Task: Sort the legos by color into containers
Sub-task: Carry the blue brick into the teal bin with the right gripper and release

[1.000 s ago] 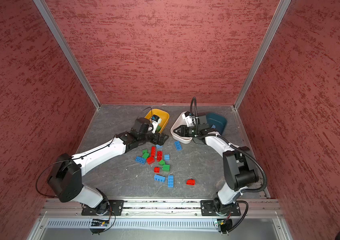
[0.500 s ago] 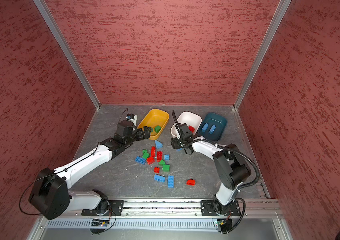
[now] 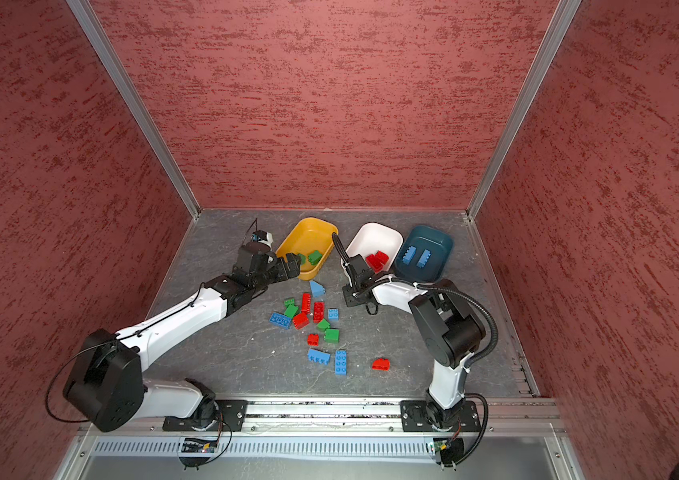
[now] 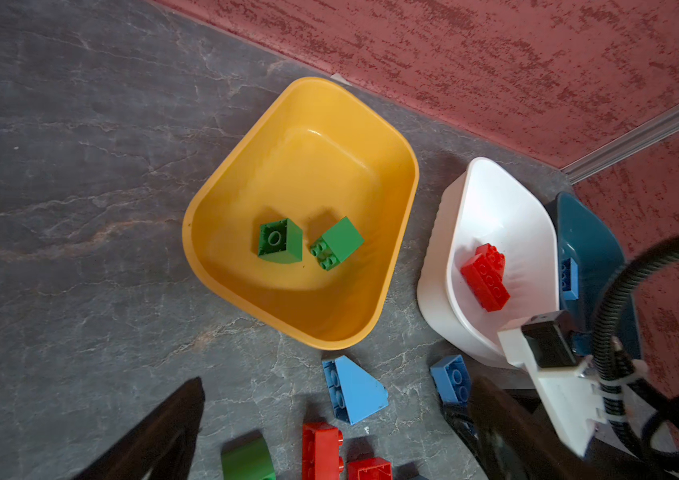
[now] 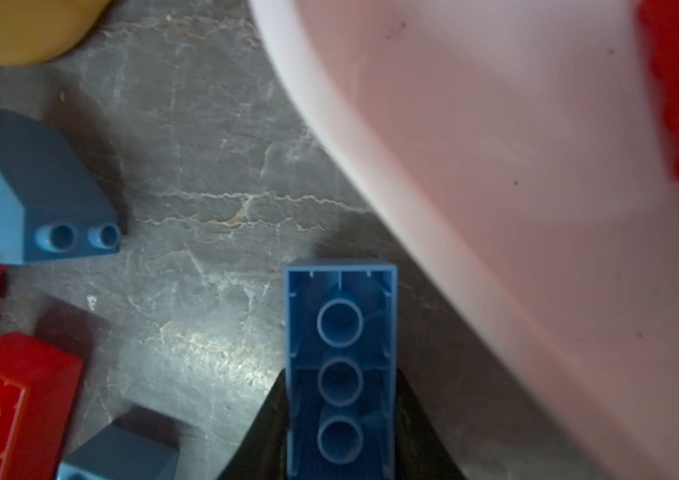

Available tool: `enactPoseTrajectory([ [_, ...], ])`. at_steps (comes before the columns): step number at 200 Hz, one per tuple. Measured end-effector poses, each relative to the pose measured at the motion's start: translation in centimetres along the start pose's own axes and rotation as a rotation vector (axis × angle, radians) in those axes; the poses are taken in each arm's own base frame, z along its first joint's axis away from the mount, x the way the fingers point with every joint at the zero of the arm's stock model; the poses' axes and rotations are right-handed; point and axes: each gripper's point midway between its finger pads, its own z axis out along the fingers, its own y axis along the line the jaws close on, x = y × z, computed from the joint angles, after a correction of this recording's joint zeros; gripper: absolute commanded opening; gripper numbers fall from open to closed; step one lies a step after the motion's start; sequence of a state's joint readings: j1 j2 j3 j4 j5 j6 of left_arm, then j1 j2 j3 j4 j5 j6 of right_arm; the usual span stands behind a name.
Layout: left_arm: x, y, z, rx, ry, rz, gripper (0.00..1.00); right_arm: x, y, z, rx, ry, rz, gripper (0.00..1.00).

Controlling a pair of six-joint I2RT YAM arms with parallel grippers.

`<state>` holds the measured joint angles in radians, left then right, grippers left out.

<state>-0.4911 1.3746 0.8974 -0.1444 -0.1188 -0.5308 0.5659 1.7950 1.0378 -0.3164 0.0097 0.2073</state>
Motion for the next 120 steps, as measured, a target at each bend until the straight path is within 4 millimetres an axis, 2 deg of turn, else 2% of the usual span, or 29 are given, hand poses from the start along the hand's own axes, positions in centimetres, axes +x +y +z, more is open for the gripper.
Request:
enactPoseTrajectory([
  [14,0.2,0.6,0.0,-0.027,0.005,-0.013,1.00,-0.1,0.1,-1.4,-0.012,-0.026,-0.015,0.20],
  [32,0.5,1.3,0.0,-0.062,0.006,-0.034,0.99,-0.6,0.3,-4.3,-0.031,-0.094,-0.033,0.19],
  [53,1.3,2.5,0.0,-0.109,0.022,-0.053,1.00,-2.3,0.1,-8.0,-0.051,-0.207,-0.032,0.18],
  [65,1.8,3.0,0.1,-0.131,0.030,-0.066,0.99,-3.5,-0.9,-9.9,-0.048,-0.281,-0.007,0.18],
  [74,2.0,3.4,0.0,-0.144,0.037,-0.071,0.99,-4.5,-2.3,-11.2,-0.035,-0.339,0.029,0.18],
  [90,2.2,3.7,0.0,-0.157,0.042,-0.081,0.99,-6.1,-6.1,-12.8,0.008,-0.428,0.142,0.18],
  [120,2.4,3.9,0.0,-0.167,0.047,-0.092,0.99,-6.6,-13.4,-13.5,0.101,-0.490,0.366,0.18],
])
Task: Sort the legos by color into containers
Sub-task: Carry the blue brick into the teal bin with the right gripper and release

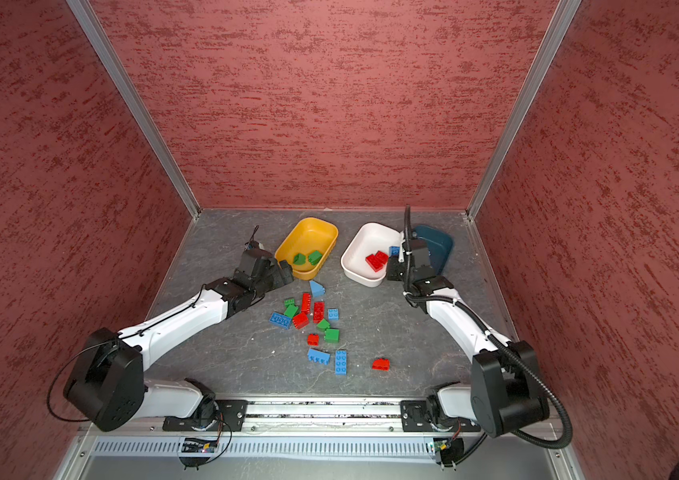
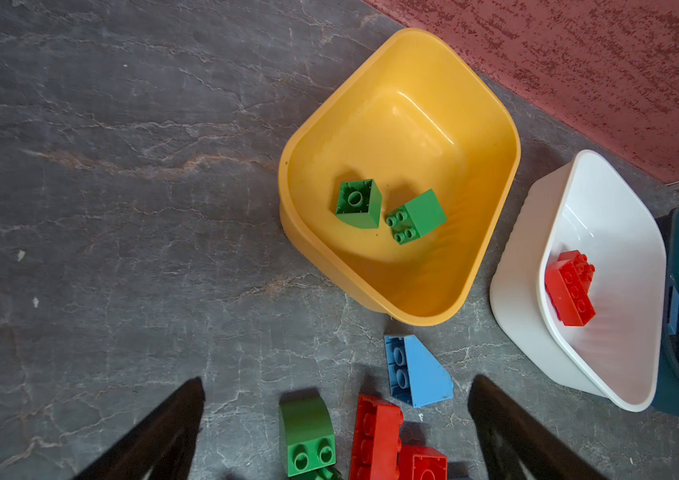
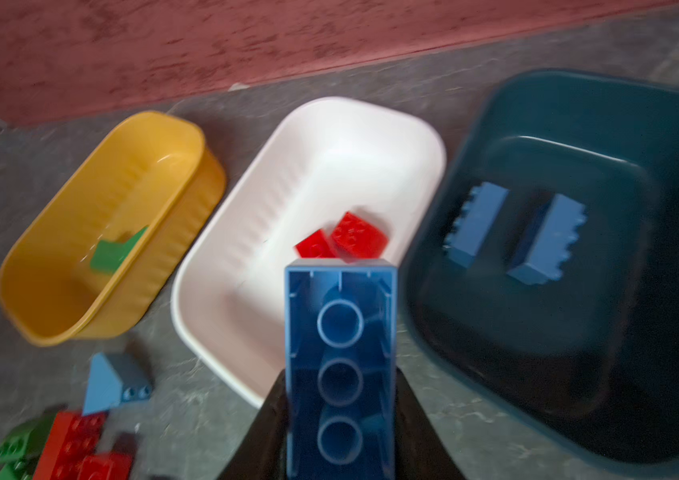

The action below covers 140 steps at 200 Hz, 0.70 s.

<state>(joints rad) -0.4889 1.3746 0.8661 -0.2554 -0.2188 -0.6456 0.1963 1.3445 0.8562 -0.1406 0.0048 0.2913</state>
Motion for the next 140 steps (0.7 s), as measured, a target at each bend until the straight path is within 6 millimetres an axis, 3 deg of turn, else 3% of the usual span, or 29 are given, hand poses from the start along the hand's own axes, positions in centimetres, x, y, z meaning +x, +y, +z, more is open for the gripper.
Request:
enactPoseTrajectory([
  [30,0.0,0.0,0.0,-0.001,0.001,-0.007,1.00,0.1,-5.6,2.2,0.121,0.034,0.147,0.19],
  [56,0.1,0.1,0.0,-0.005,0.005,-0.012,0.99,0.7,-8.6,4.5,0.186,0.083,0.210,0.21],
  [99,0.4,0.3,0.1,-0.012,0.015,-0.016,0.99,-1.8,-10.0,8.2,0.212,0.088,0.233,0.27],
  [125,0.9,0.5,0.4,-0.024,0.038,-0.010,0.99,-3.9,-10.2,10.5,0.217,0.077,0.227,0.52],
  [140,1.0,0.6,0.4,-0.029,0.044,-0.009,0.99,-4.6,-10.4,11.0,0.230,0.073,0.225,0.58],
])
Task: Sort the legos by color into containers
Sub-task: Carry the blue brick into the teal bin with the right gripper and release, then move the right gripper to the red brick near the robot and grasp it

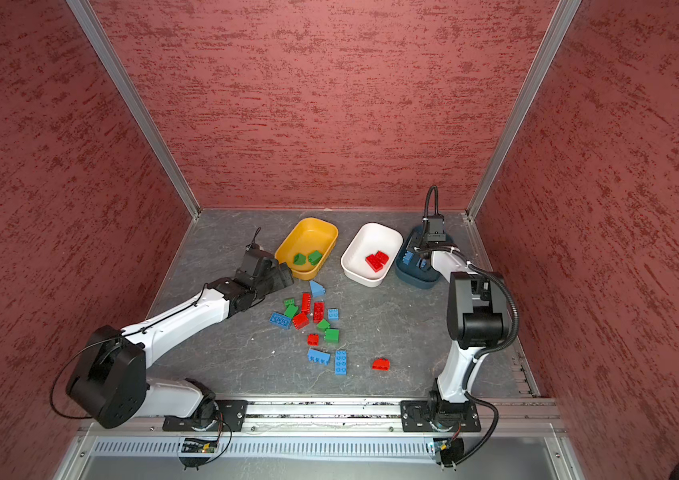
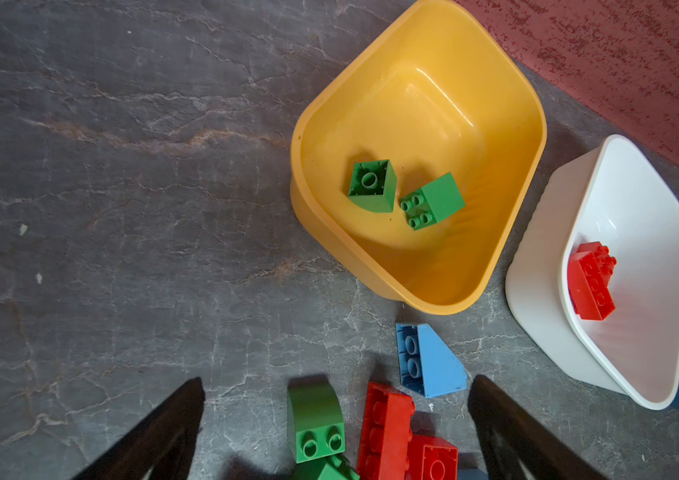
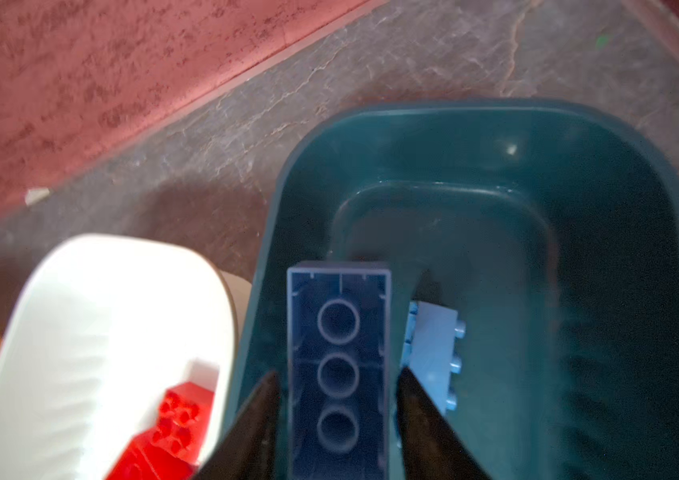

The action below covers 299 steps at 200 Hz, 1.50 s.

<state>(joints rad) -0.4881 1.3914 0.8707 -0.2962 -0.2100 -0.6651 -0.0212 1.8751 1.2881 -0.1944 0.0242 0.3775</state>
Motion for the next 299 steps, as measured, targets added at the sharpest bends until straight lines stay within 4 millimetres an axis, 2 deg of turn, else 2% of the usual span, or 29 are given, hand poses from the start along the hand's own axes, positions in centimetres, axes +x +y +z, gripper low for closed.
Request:
enactPoseTrajectory([
  [28,0.1,0.1,0.0,-0.003,0.002,0.000,0.99,0.1,-0.3,-0.5,0.030,0.005,-0.005,0.61],
  [47,0.1,0.1,0.0,-0.003,0.002,-0.001,0.99,0.5,0.2,-1.8,0.024,0.007,-0.018,0.63],
  [63,0.2,0.1,0.2,-0.007,0.007,-0.003,1.00,1.3,1.7,-3.7,-0.025,0.010,-0.048,0.71],
  [73,0.3,0.2,0.4,-0.011,0.010,-0.003,0.99,2.0,3.2,-4.9,-0.076,0.014,-0.074,0.72],
  [104,0.4,0.1,1.0,-0.020,0.022,-0.010,0.99,5.8,7.8,-7.9,-0.237,0.069,-0.160,0.73],
  [134,0.4,0.1,1.0,-0.020,0.024,-0.024,0.99,11.3,9.7,-9.0,-0.269,0.198,-0.214,0.74],
  [158,0.5,0.0,1.0,-0.014,0.029,-0.039,0.99,16.4,8.7,-10.4,-0.207,0.323,-0.214,0.76],
  [174,0.7,-0.2,1.0,-0.006,0.037,-0.044,0.99,19.3,7.4,-12.3,-0.146,0.384,-0.213,0.76],
  [207,0.9,-0.5,1.0,0.014,0.051,-0.056,0.99,22.4,6.1,-16.8,-0.117,0.428,-0.164,0.77],
  [225,1.1,-0.7,1.1,0.028,0.056,-0.059,0.99,24.9,5.0,-18.6,-0.098,0.474,-0.138,0.77],
  [246,1.1,-1.2,1.1,0.050,0.059,-0.062,0.99,28.7,3.1,-19.8,-0.053,0.567,-0.131,0.78],
  [255,1.1,-1.4,1.1,0.055,0.059,-0.063,1.00,30.4,2.4,-20.2,-0.037,0.610,-0.133,0.82],
  [272,1.2,-1.7,1.1,0.067,0.062,-0.065,0.99,33.2,1.3,-21.2,-0.012,0.687,-0.137,0.83],
  [299,1.8,-2.1,1.5,0.078,0.076,-0.061,1.00,35.6,0.8,-22.3,0.011,0.746,-0.161,0.82],
])
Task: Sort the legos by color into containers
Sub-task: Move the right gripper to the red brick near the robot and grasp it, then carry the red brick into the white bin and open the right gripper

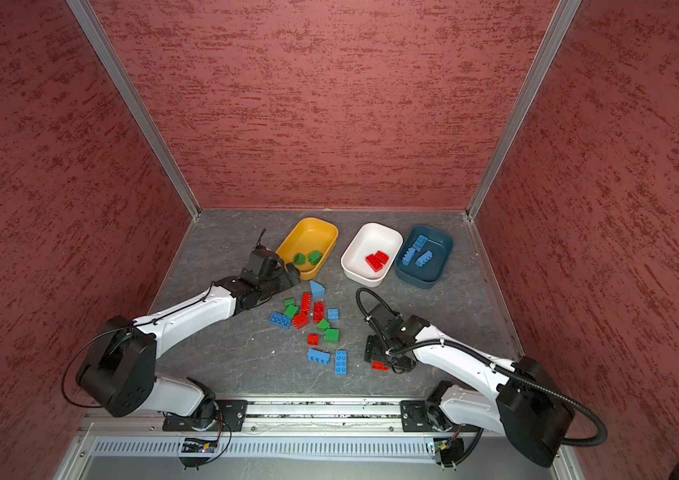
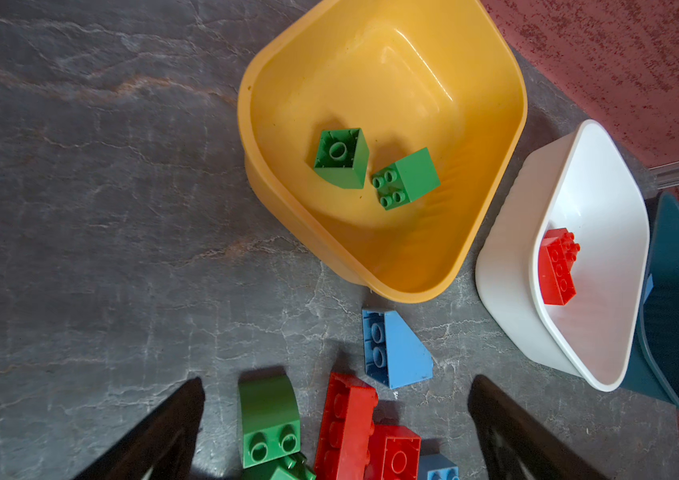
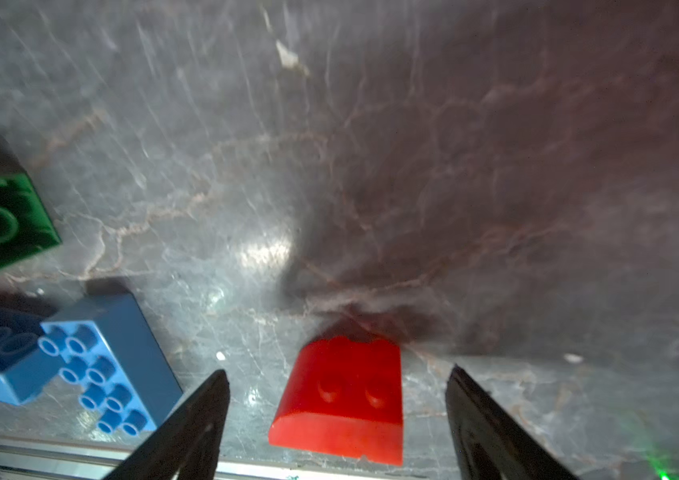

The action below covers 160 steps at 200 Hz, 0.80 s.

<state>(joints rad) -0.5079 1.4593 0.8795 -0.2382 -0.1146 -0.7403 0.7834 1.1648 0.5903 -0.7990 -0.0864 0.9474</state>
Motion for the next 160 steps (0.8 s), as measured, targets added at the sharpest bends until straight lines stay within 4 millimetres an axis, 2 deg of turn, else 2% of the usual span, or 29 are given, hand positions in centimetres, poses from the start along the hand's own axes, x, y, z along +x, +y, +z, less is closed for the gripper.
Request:
enactPoseTrajectory([
  [49,0.4,-0.2,0.2,0.002,0.012,-0.001,0.99,1.5,-0.2,1.2,0.067,0.030,-0.009,0.75],
  [63,0.4,-0.1,0.2,0.001,0.012,0.000,0.99,1.8,-0.4,1.5,0.094,0.035,-0.017,0.70],
  [88,0.5,-0.1,0.3,-0.002,0.015,0.000,0.99,1.4,-0.4,1.6,0.126,0.024,-0.025,0.65],
  [127,0.5,-0.1,0.3,-0.001,0.015,0.001,0.99,0.9,-0.3,1.8,0.158,0.011,-0.050,0.50],
  [160,0.5,-0.1,0.4,-0.002,0.016,0.001,0.99,0.8,-0.3,1.8,0.159,0.009,-0.060,0.45],
])
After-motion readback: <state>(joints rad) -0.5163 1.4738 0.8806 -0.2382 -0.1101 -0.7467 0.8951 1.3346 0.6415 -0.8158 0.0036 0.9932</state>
